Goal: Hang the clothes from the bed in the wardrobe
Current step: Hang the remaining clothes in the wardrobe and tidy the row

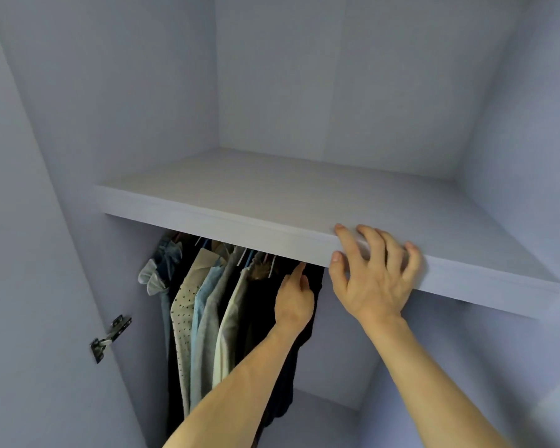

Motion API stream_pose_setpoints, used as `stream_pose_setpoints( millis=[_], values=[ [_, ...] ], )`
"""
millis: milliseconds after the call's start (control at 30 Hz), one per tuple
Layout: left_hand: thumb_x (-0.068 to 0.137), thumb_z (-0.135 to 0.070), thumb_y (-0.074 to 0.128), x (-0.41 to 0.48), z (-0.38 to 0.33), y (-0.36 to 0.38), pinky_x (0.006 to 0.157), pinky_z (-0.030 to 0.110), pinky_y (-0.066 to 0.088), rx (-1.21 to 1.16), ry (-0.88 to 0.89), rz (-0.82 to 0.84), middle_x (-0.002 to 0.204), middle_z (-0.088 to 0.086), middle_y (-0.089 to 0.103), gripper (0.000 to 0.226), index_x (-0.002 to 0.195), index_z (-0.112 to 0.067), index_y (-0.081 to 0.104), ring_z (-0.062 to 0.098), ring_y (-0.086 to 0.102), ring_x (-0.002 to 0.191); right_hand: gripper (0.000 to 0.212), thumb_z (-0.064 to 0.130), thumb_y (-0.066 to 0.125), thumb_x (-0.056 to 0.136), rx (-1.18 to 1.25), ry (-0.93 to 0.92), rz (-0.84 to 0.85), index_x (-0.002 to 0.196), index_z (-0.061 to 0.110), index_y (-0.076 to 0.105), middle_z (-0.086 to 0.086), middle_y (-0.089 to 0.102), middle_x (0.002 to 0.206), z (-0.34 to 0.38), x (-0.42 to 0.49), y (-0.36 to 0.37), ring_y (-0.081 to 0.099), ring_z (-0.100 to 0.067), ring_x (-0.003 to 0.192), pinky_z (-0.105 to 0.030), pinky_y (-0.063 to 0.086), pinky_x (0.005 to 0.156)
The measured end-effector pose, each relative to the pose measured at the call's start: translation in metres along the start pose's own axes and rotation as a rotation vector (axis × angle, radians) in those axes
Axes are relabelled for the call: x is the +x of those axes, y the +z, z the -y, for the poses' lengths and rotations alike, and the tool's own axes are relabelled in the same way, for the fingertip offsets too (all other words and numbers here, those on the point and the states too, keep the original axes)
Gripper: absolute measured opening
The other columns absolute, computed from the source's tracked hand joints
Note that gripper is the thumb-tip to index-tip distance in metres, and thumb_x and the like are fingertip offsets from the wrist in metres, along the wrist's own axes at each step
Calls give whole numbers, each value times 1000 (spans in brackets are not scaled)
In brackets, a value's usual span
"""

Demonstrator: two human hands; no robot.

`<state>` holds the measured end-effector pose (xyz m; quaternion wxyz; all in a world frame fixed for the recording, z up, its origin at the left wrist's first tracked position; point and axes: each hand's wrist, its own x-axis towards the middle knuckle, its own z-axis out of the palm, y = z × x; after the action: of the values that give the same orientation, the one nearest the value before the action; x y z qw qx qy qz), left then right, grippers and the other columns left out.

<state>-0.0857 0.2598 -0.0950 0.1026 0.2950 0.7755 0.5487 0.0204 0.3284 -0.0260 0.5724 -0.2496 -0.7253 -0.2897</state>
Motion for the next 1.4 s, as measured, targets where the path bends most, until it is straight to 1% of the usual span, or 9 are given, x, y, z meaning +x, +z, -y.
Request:
stream_pose_setpoints(
  millis=[233, 467, 567, 667, 833, 967, 1067, 1200, 1400],
  values=[
    [104, -13, 34, 6, 30, 13, 88, 25, 40, -2, -57, -50, 132, 4, 56, 51, 151, -33, 38, 21, 54, 121, 37, 39, 51, 94, 3, 8, 9, 128, 36, 64, 0, 65, 122, -3, 1, 2, 51, -22, 116, -49, 30, 108],
    [104, -19, 31, 16, 54, -14, 82, 35, 41, 93, -195, -124, 126, 7, 51, 53, 150, -46, 34, 30, 57, 108, 36, 39, 50, 95, 34, 37, 70, 129, 36, 63, -1, 63, 125, -1, 0, -2, 49, -23, 118, -49, 27, 111],
    [105, -26, 29, 19, 58, -24, 92, 41, 49, 95, -198, -29, 124, 9, 55, 51, 150, -50, 29, 27, 59, 99, 36, 38, 50, 96, 56, 58, 141, 129, 35, 62, -2, 61, 127, 1, 2, -9, 50, -24, 119, -49, 23, 113],
    [105, -37, 32, 9, 57, -34, 98, 45, 50, 150, -184, 139, 128, 14, 55, 51, 154, -48, 20, 33, 61, 106, 36, 36, 49, 96, 62, 81, 209, 130, 34, 61, -3, 60, 129, 3, 6, -19, 51, -25, 120, -50, 21, 114],
    [102, -37, 45, -22, 56, -74, 111, 35, 38, 185, -234, 289, 152, 9, 41, 61, 157, -29, 19, 25, 47, 133, 40, 34, 44, 100, 80, 102, 385, 138, 32, 52, -3, 53, 139, 6, 12, -41, 45, -26, 130, -51, 14, 118],
    [103, -34, 48, -56, 59, -133, 101, 23, 43, 269, -181, 384, 156, 5, 35, 56, 155, -25, 29, 14, 51, 127, 58, 27, 54, 93, 183, 177, 525, 150, 29, 40, -3, 35, 157, 11, 5, -63, 23, -26, 149, -53, 12, 121],
    [102, -36, 49, -81, 67, -189, 116, 33, 29, 405, -84, 348, 158, 3, 32, 53, 152, -28, 36, 20, 31, 145, 54, 28, 49, 97, 372, 250, 611, 151, 27, 40, -2, 23, 164, 25, -13, -89, 13, -21, 153, -53, 21, 120],
    [101, -38, 49, -134, 89, -267, 118, 36, 25, 720, 42, 211, 156, -2, 37, 52, 151, -31, 38, 20, 28, 145, 45, 31, 40, 102, 636, 317, 682, 146, 27, 49, 5, 35, 159, 67, -63, -139, 24, -14, 150, -39, 29, 117],
    [102, -42, 43, -256, 138, -356, 118, 38, 26, 922, -110, 71, 158, -7, 32, 51, 151, -40, 33, 22, 24, 148, 34, 29, 48, 104, 853, 227, 965, 136, 31, 60, 14, 40, 153, 155, -146, -208, 24, -4, 147, -31, 28, 116]
  ],
)
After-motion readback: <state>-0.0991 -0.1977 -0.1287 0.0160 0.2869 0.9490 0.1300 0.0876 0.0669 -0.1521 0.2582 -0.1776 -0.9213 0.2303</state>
